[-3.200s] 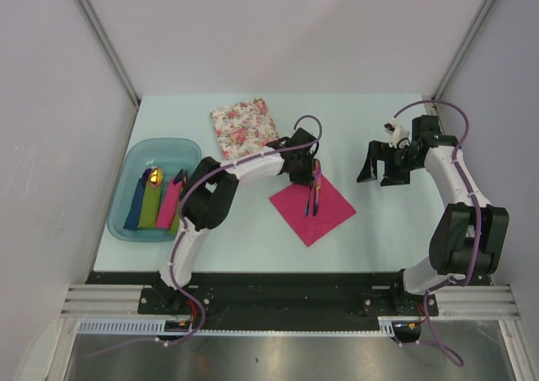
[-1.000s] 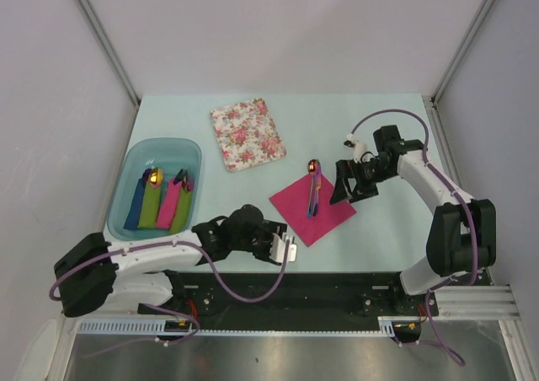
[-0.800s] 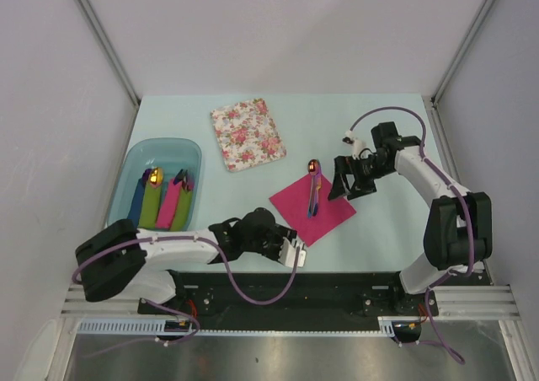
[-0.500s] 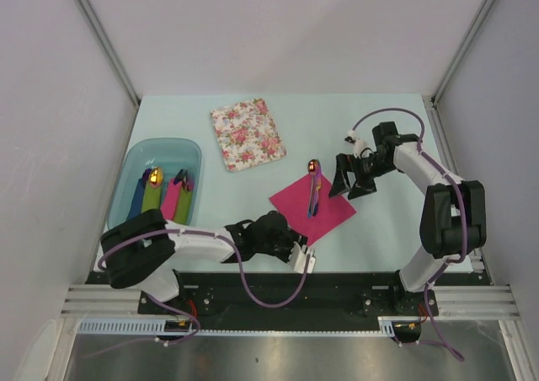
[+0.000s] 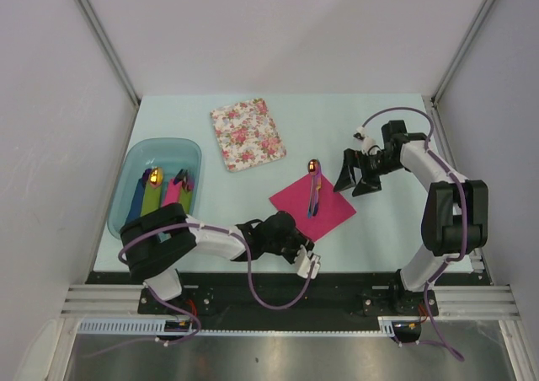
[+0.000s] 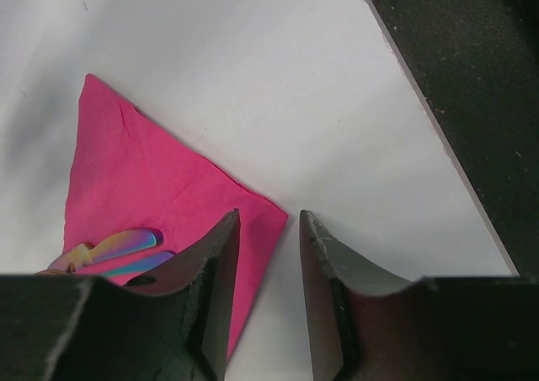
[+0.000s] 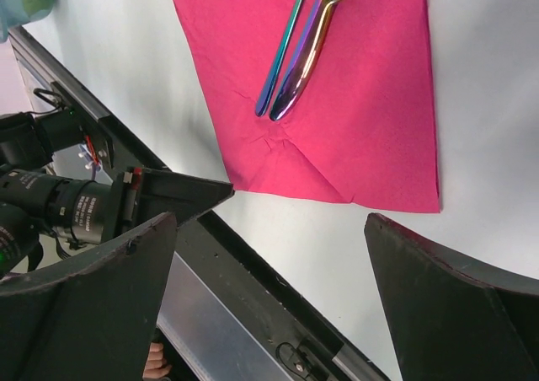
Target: Place the utensils on the paper napkin and roll it up
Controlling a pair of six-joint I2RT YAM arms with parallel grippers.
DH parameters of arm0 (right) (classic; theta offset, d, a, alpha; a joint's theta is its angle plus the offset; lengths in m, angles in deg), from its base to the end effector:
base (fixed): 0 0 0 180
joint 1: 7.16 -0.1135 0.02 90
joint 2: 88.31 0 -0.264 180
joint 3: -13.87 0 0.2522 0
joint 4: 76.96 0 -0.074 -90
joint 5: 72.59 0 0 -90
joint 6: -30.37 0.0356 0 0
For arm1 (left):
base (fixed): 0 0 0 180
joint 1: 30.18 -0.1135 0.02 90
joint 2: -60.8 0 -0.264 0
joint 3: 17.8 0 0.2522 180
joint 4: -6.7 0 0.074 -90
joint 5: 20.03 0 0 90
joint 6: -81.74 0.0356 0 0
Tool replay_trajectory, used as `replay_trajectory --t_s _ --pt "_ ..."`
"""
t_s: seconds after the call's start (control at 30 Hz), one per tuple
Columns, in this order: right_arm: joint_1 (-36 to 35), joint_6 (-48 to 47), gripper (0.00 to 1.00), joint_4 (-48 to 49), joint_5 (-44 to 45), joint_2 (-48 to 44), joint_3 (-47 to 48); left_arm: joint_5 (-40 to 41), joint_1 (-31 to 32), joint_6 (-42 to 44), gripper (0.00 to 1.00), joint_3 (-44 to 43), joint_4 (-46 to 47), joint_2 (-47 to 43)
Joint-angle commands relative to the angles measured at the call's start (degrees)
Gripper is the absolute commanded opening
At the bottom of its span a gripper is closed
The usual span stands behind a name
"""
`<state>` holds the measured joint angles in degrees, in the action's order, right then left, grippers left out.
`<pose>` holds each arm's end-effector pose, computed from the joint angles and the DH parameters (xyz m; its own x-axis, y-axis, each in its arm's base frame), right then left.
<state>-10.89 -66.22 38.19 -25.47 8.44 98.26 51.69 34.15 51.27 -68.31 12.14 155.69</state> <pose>0.3173 0.0450 0.2241 -0.9440 -0.1458 -0.2961 -0.3084 0.7094 0.6338 0.1228 -0.2812 0.1324 0.6907 0.4523 -0.5643 0.7222 -0.3912 0.5704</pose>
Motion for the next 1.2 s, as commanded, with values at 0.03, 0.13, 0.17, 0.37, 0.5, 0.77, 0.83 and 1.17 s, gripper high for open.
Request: replay_trajectory --t_s 0.03,0.13,0.17,0.37,0.5,0.77,0.83,1.17 --pt "0.6 0.3 1.00 0.0 -1.7 0.0 1.8 -1.7 0.4 1.2 0.35 -2.4 1.2 2.8" --pt "0.7 0.3 1.00 -0.2 -1.8 0.3 2.1 -1.9 0.4 1.3 0.28 -2.2 0.6 2.7" --pt "0.7 0.3 1.00 -0.3 -1.9 0.4 2.2 -1.8 0.4 1.1 0.26 -2.3 0.3 2.6" --pt "0.7 0.3 1.00 -0.4 -2.0 0.4 2.2 -1.4 0.4 -1.5 0.12 -2.4 0.2 2.1" --pt "0.6 0.3 1.00 -0.5 -2.0 0.2 2.1 -0.8 0.5 -3.4 0.04 -3.0 -0.3 1.7" --pt "0.6 0.4 1.00 -0.4 -2.4 -0.2 1.8 -2.5 2.2 -7.1 0.00 -3.1 -2.6 -0.9" --pt "0.5 0.4 1.00 -0.4 -2.5 -0.2 1.8 -2.9 2.9 -8.3 0.00 -3.0 -3.4 -2.0" --pt "0.6 0.4 1.00 -0.5 -2.6 -0.6 1.7 -3.9 3.4 -15.1 0.00 -8.1 -9.3 -5.8"
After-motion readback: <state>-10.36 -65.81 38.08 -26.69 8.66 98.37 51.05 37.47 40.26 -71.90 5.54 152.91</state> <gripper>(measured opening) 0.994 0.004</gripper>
